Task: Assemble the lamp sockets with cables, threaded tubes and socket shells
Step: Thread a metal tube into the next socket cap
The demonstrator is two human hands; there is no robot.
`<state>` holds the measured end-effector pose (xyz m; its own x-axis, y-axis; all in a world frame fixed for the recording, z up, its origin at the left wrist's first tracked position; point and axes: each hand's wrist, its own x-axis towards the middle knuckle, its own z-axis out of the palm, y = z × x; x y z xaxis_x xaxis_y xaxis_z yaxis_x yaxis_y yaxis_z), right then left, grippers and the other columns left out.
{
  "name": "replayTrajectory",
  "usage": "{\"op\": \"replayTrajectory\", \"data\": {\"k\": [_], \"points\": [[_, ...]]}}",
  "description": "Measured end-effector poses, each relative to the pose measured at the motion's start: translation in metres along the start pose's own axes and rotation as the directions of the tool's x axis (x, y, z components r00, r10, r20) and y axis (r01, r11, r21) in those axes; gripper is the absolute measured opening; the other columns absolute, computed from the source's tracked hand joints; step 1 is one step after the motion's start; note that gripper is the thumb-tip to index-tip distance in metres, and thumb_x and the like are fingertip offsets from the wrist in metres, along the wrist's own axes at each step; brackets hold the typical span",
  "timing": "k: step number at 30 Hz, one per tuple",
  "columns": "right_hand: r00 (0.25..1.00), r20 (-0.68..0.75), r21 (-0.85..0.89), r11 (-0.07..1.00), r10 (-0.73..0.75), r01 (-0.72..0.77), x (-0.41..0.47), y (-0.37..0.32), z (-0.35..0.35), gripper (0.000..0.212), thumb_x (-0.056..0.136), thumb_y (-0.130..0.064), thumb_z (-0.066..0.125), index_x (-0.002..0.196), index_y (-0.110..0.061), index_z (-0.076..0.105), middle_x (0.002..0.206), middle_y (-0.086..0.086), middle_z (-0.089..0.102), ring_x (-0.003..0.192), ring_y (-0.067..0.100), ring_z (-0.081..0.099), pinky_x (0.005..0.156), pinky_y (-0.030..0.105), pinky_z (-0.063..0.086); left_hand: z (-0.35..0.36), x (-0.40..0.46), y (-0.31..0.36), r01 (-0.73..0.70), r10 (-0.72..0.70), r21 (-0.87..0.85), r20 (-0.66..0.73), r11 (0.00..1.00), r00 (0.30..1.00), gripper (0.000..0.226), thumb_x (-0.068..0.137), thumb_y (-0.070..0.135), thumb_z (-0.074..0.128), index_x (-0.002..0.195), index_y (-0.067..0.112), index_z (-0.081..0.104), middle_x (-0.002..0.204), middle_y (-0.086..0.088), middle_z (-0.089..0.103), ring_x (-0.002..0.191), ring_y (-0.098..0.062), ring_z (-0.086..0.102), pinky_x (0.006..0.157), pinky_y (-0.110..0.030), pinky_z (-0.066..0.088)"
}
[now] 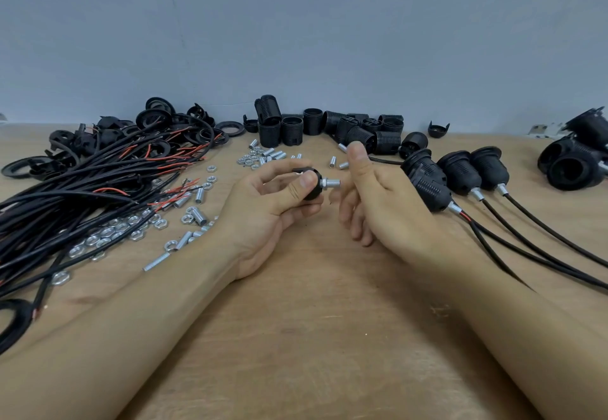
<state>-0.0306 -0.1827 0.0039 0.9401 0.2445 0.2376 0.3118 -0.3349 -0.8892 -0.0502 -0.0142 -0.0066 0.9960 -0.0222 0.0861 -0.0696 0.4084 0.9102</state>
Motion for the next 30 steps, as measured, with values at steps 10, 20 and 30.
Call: {"op": "replayTrajectory", "data": {"k": [10, 20, 30], "points": [[0.999, 0.032, -0.050, 0.999, -0.015, 0.016, -0.0012, -0.0012, -0.0018, 0.070, 0.090, -0.069, 0.036, 0.078, -0.005, 0.063, 0.051, 0.005, 0.058, 0.041, 0.014, 0.053, 0.038, 0.020, 0.038, 0.0009, -0.0009, -0.0002, 0.001, -0.001, 0.012, 0.001, 1.000, 1.000, 0.036, 0.071, 0.018, 0.074, 0.104, 0.007, 0.069, 0.087, -0.011, 0.071, 0.075, -0.024, 0.071, 0.073, -0.029, 0.059], [0.998, 0.052, -0.030, 0.999, -0.019, 0.020, -0.0006, 0.0002, -0.0016, 0.046, 0.098, -0.049, 0.050, 0.077, -0.010, 0.061, 0.054, 0.006, 0.061, 0.041, 0.017, 0.055, 0.037, 0.019, 0.037, 0.0018, -0.0011, -0.0008, 0.003, -0.003, 0.042, 0.008, 0.999, 1.000, 0.036, 0.068, 0.020, 0.074, 0.102, 0.008, 0.069, 0.086, -0.010, 0.072, 0.075, -0.025, 0.070, 0.071, -0.029, 0.059], [0.995, 0.044, -0.022, 0.996, 0.084, -0.083, 0.0010, -0.0003, -0.0035, 0.076, 0.090, -0.071, 0.036, 0.063, -0.006, 0.063, 0.044, 0.010, 0.057, 0.034, 0.020, 0.050, 0.035, 0.020, 0.037, 0.0026, -0.0015, -0.0012, -0.006, 0.005, 0.065, 0.010, 0.998, 1.000, 0.044, 0.062, 0.026, 0.078, 0.102, 0.008, 0.070, 0.086, -0.009, 0.073, 0.076, -0.026, 0.071, 0.071, -0.029, 0.058]]}}
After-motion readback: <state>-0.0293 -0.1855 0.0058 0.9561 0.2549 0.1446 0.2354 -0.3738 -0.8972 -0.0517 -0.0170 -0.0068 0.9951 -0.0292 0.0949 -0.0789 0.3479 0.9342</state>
